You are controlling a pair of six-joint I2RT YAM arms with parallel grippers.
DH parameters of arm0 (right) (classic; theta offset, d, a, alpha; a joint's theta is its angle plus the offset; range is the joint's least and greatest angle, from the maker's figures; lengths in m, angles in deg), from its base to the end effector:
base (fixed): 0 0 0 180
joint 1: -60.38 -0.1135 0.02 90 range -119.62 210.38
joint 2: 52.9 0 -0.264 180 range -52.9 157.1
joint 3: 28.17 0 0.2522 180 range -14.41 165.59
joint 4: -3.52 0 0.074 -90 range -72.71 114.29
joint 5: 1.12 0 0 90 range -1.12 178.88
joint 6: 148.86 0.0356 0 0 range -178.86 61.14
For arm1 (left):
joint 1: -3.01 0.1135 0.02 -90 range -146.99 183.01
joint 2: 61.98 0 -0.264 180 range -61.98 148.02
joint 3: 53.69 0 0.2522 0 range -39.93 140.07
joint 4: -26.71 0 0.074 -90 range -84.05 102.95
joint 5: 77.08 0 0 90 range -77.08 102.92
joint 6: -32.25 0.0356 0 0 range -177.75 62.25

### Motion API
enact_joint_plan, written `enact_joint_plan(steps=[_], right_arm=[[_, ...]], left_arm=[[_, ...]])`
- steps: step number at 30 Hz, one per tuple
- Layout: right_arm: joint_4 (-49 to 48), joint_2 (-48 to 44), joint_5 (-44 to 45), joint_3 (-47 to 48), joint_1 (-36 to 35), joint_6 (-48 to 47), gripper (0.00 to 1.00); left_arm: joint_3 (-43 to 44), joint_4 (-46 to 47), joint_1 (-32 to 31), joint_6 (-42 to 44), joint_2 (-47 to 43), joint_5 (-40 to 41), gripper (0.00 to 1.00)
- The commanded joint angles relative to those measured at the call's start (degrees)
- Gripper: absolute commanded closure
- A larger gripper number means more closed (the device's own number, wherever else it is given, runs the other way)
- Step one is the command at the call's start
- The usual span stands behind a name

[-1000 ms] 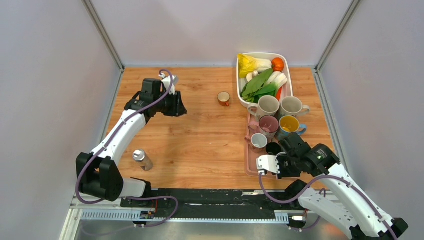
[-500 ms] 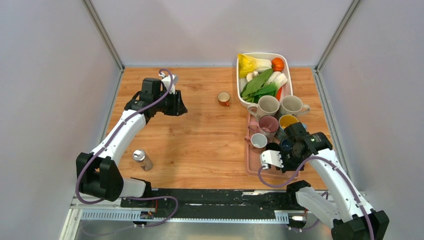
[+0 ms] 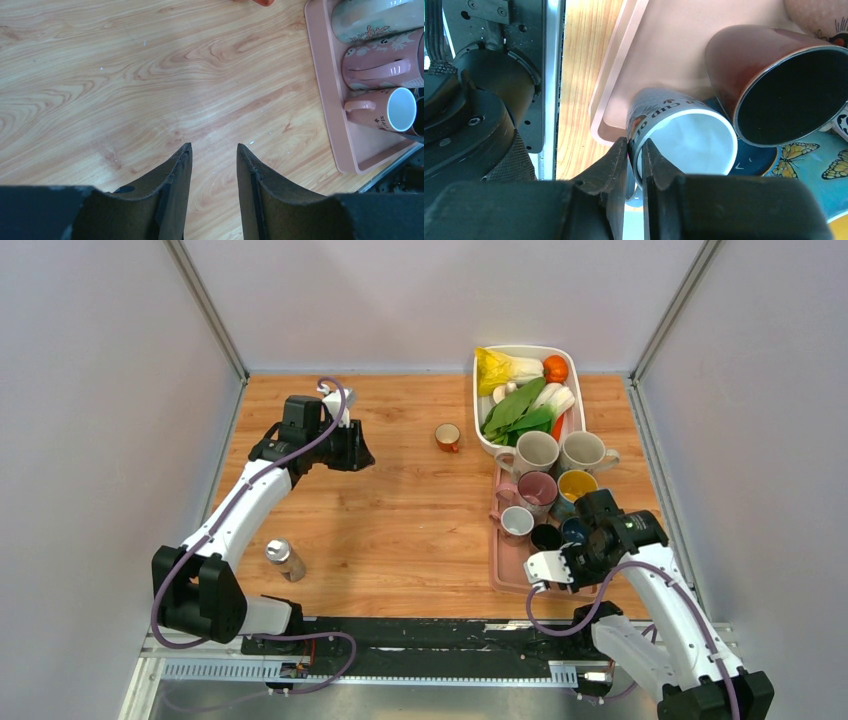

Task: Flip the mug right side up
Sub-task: Place the cup on the tray.

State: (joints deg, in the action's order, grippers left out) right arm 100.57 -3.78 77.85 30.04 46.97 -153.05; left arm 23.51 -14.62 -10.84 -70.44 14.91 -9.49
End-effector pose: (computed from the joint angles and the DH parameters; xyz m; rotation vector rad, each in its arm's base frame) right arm 0.0958 0.0298 0.2441 -2.4112 1.7583 0.1850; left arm 0.2812 -0.0833 0.3018 0.2315 2.3043 -0.6859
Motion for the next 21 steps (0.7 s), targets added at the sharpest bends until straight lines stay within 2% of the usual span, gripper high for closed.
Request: enact_joint_plan(steps=[1,3,7,10,16,21], right_arm=[[-2.47,-0.7,-2.27,-0.09,0.21,-3.5,0.82],[-2.44,-0.78,-1.85,-0.08,0.16,-3.42,0.79],[-2.48,-1.95,0.21,0.02,0.24,-3.09,0.57],[-2.43,-3.65,0.91,0.44,0.16,-3.64,0.49],[-2.37,-3.83,1.76,3.03,0.18,-0.98,0.47],[-2.35,-2.99,2.42,9.06,0.21,-1.09,0.45]], left_arm=[[0.06,1.55,0.14,0.13,-1.68,-0.55,0.54],[-0.01,1.6,0.18,0.12,-1.58,-0.67,0.54],[0.13,1.67,0.19,-0.05,-1.32,-0.94,0.54],[0.22,1.71,0.14,-0.06,-1.18,-1.03,0.54],[0.26,1.74,0.11,-0.14,-1.11,-1.14,0.54],[0.05,1.73,0.16,-0.12,-1.0,-1.21,0.54]])
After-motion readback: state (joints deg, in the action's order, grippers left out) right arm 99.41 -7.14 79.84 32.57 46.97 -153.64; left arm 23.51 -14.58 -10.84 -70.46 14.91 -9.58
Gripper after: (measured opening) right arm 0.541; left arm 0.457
